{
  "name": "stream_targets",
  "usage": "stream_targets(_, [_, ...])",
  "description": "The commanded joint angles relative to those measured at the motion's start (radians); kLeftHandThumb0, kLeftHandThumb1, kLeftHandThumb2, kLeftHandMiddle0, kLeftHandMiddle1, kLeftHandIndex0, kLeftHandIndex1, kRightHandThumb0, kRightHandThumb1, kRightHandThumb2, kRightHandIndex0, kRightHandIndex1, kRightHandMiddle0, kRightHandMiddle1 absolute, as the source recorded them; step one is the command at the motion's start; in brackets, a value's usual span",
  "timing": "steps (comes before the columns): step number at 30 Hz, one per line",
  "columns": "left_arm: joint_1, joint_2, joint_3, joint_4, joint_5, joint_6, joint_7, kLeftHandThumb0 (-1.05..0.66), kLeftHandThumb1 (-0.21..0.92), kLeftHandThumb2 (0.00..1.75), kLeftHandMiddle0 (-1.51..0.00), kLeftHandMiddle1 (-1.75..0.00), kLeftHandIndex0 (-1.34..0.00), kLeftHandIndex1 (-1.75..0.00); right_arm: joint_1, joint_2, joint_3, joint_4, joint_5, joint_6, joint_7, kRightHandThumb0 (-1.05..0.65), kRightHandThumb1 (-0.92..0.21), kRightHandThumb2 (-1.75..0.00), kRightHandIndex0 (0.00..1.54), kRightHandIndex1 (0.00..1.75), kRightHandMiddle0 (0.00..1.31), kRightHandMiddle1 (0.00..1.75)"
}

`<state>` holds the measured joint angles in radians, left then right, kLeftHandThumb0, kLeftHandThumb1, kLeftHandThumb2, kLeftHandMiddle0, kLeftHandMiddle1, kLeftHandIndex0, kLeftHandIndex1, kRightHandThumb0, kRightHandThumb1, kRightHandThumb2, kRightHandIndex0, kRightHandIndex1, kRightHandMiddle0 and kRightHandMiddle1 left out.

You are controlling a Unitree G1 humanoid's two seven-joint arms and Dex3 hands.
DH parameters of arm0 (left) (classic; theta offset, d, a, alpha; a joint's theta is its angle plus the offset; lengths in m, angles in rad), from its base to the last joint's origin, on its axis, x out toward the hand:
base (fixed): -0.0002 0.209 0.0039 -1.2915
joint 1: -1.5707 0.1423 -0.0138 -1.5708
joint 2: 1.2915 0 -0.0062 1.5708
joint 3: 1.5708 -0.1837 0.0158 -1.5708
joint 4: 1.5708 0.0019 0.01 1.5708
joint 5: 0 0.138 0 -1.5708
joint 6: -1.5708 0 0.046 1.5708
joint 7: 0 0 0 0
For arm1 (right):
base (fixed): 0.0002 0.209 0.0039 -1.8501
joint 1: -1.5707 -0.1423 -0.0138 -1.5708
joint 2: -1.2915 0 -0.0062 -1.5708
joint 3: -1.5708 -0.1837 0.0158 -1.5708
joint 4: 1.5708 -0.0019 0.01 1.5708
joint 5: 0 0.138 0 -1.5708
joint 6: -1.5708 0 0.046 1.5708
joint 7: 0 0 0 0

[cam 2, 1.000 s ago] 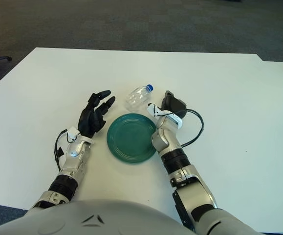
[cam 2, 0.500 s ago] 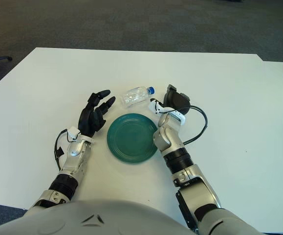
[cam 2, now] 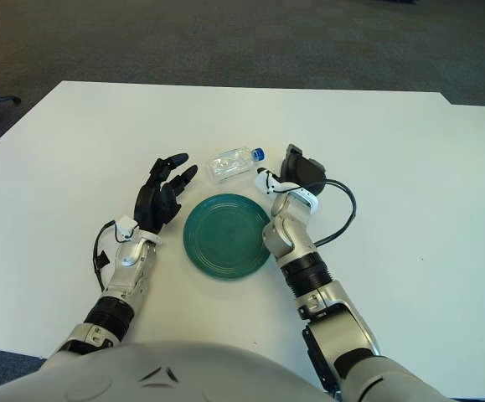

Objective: Put the bottle into the plate.

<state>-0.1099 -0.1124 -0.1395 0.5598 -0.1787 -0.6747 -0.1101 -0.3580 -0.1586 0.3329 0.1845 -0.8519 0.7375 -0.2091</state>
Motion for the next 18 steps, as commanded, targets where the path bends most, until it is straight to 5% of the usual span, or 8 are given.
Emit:
stream_targets(1, [0.093, -0.221, 0.015, 0.179, -0.051, -0.002, 0.033, -0.49, 0.92, 0.81, -0.69, -0.07, -0.3, -0.85, -0.057, -0.051, -0.013, -0.015, -0.017, -0.011, 0.021, -1.05, -0.92, -0.58, 0.0, 0.0, 0.0, 0.0])
stream_targets(8, [0.083, -0.235, 0.013, 0.183, -0.052, 0.007, 0.052, -0.49, 0.92, 0.82, -0.7, -0.08, -0.31, -0.85, -0.075, -0.102, 0.004, -0.011, -0.021, -0.02, 0.076, -1.05, -0.92, -0.55, 0.0, 0.0, 0.0, 0.0])
stream_targets(18, [0.065, -0.243, 0.021, 0.205, -0.053, 0.002, 0.078, -0.48, 0.92, 0.82, -0.69, -0.08, -0.33, -0.86, -0.067, -0.261, 0.093, -0.027, -0.08, -0.157, 0.177, -1.05, -0.92, -0.49, 0.0, 0.0, 0.0, 0.0])
